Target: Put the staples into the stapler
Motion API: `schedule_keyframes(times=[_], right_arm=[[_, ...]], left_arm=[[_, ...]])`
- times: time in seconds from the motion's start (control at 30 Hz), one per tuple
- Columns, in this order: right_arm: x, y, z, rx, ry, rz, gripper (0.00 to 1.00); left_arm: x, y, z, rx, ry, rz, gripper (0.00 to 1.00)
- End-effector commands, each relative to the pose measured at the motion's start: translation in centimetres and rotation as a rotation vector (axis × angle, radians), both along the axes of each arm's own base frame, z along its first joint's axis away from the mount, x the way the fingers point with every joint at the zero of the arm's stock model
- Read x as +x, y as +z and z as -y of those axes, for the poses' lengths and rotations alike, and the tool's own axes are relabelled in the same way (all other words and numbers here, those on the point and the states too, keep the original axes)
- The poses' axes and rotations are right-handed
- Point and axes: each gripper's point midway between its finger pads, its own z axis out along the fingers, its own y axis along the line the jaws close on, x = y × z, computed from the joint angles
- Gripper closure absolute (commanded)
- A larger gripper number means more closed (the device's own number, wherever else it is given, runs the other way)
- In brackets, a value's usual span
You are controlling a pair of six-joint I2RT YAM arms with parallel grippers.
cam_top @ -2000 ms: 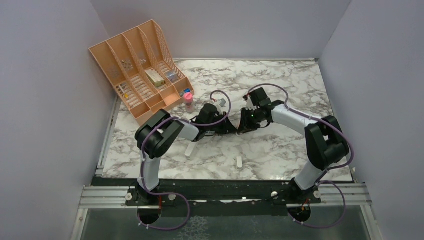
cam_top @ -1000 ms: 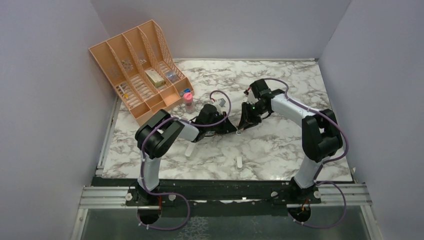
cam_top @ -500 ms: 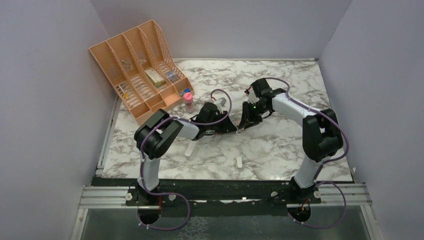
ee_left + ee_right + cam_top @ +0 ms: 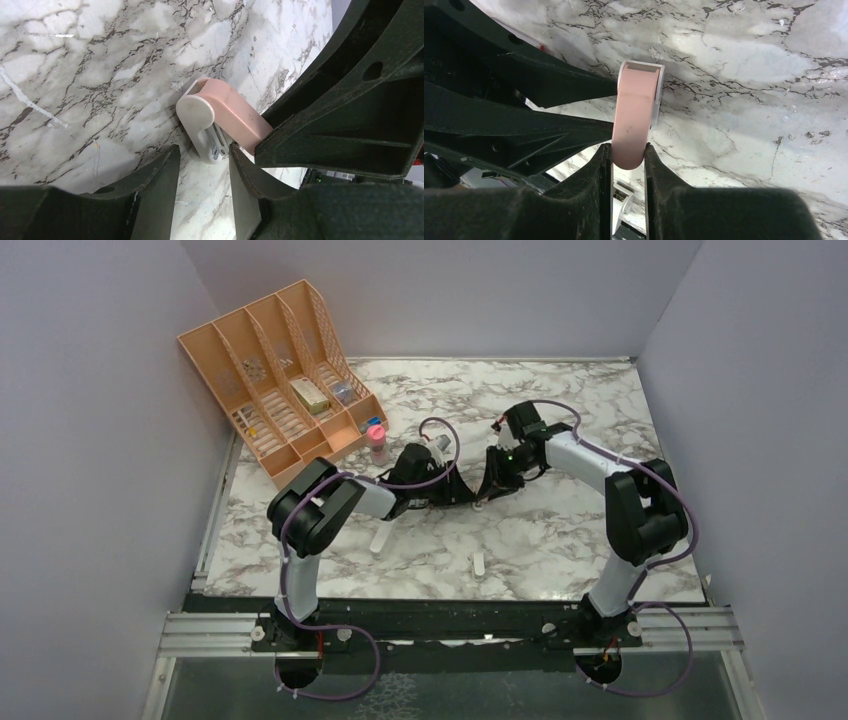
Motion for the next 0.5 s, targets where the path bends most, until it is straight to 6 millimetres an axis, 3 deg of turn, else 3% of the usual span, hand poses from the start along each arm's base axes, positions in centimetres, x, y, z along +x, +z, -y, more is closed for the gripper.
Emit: schedule_keyframes(times=[0.0, 0.23, 0.47], right_arm=[[0.8, 2.1, -1.0, 0.079, -0.037, 0.052, 0.77], [0.9, 2.1, -1.2, 0.099, -0.057, 0.062, 0.75], [0.4, 1.9, -1.2, 0.111, -0.06, 0.051, 0.73]], left_arm=[[-1.9, -2.0, -0.8, 0.011, -0.017, -0.094, 0.58], [-2.3, -2.9, -1.2, 0.016, -0.009, -0.112, 0.72], [-1.1, -2.7, -0.5, -0.007, 0.017, -0.104, 0.77]])
